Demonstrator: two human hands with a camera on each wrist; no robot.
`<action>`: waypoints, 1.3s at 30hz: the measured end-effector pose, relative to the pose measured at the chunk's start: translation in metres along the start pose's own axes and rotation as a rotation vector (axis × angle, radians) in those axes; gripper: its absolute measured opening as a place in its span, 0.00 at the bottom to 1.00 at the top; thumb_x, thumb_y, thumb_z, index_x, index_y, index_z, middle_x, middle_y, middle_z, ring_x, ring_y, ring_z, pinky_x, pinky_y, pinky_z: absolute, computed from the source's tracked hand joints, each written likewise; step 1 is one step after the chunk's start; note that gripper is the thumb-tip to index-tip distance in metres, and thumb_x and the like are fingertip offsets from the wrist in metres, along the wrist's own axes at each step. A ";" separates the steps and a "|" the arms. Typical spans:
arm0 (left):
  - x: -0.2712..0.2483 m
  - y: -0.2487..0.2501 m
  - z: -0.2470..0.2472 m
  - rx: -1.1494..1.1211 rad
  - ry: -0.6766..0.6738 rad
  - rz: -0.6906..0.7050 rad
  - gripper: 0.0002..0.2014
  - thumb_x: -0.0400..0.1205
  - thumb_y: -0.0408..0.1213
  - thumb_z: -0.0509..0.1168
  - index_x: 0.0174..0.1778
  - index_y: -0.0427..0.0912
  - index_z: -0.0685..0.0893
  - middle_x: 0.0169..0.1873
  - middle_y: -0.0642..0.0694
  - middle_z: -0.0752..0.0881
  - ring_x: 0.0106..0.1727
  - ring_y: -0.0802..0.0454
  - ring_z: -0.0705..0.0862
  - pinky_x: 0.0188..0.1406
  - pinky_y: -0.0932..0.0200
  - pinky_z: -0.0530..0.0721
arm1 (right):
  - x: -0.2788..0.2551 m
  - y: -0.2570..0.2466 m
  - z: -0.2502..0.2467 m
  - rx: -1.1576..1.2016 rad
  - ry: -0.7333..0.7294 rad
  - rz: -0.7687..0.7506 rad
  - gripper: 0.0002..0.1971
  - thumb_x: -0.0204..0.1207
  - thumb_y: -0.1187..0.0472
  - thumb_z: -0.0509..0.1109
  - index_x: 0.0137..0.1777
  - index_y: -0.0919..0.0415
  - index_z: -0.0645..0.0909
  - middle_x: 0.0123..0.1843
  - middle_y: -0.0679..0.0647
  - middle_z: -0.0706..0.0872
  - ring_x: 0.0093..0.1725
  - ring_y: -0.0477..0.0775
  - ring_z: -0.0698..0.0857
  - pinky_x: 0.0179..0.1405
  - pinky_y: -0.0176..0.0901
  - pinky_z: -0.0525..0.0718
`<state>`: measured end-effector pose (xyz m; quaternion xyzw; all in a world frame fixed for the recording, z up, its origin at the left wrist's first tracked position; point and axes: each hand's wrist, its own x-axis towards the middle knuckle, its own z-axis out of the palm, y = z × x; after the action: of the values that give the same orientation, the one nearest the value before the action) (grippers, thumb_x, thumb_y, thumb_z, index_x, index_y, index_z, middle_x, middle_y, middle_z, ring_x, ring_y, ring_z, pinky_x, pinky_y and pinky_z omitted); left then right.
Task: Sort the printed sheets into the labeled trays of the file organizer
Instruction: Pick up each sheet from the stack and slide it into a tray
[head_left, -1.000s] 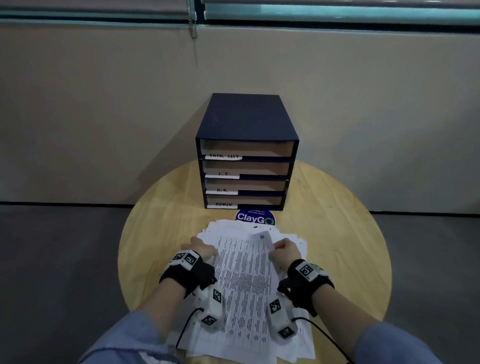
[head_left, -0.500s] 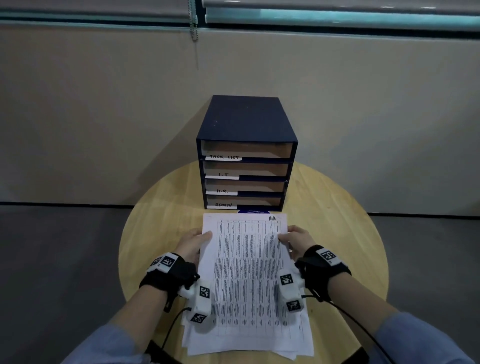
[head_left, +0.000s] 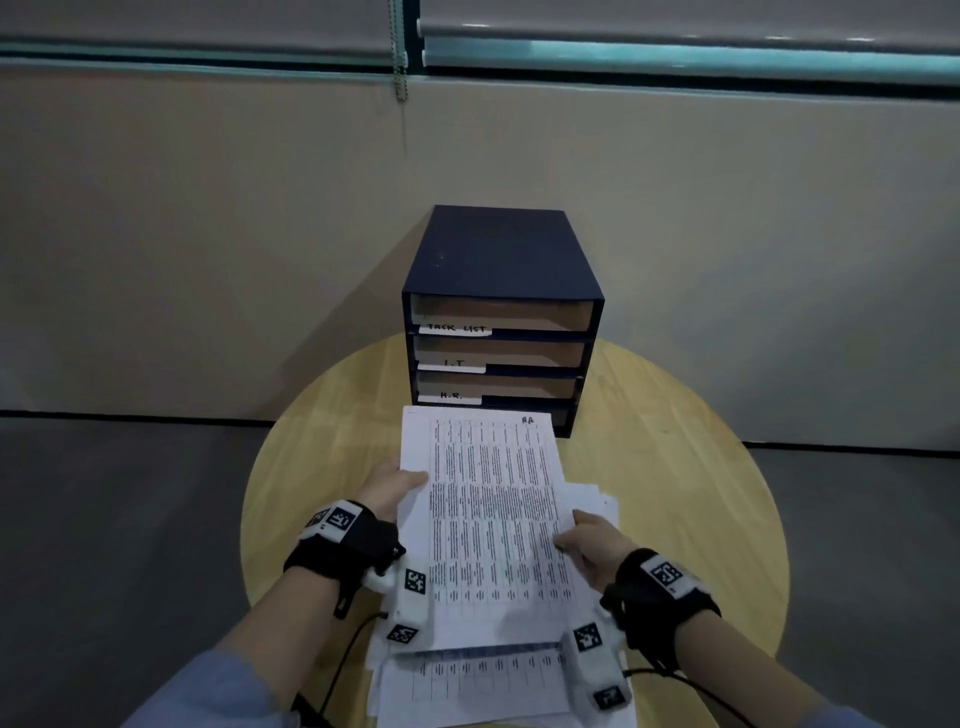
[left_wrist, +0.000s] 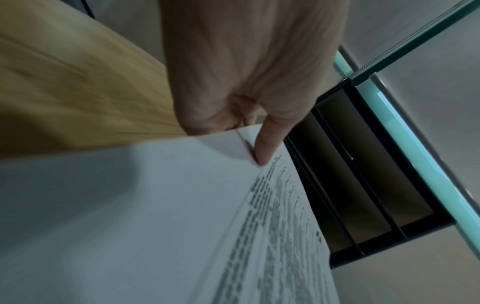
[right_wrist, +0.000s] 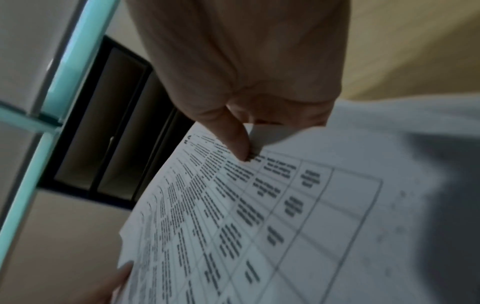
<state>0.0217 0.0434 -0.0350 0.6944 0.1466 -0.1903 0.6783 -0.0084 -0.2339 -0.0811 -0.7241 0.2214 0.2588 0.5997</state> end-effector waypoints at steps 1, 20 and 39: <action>0.000 0.007 0.001 0.006 -0.027 0.000 0.17 0.84 0.28 0.61 0.69 0.31 0.78 0.65 0.36 0.84 0.65 0.38 0.82 0.63 0.44 0.80 | 0.013 0.004 -0.003 -0.007 0.020 -0.012 0.30 0.69 0.73 0.65 0.73 0.67 0.69 0.69 0.69 0.80 0.64 0.67 0.83 0.68 0.59 0.80; 0.029 0.017 0.016 -0.021 0.025 0.037 0.16 0.87 0.33 0.58 0.69 0.30 0.73 0.42 0.39 0.86 0.30 0.52 0.85 0.29 0.64 0.86 | 0.007 -0.094 -0.024 -0.061 -0.128 -0.025 0.13 0.81 0.72 0.63 0.62 0.63 0.78 0.49 0.62 0.85 0.26 0.51 0.82 0.19 0.36 0.77; 0.050 0.009 0.005 1.021 0.056 0.155 0.17 0.73 0.39 0.74 0.56 0.50 0.80 0.56 0.48 0.81 0.61 0.49 0.80 0.61 0.53 0.82 | 0.036 -0.077 0.000 -0.102 0.166 0.018 0.09 0.81 0.67 0.58 0.40 0.61 0.76 0.32 0.57 0.77 0.28 0.54 0.75 0.28 0.41 0.73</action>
<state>0.0699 0.0350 -0.0500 0.9507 0.0011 -0.1679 0.2607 0.0683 -0.2205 -0.0460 -0.7706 0.2633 0.2141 0.5395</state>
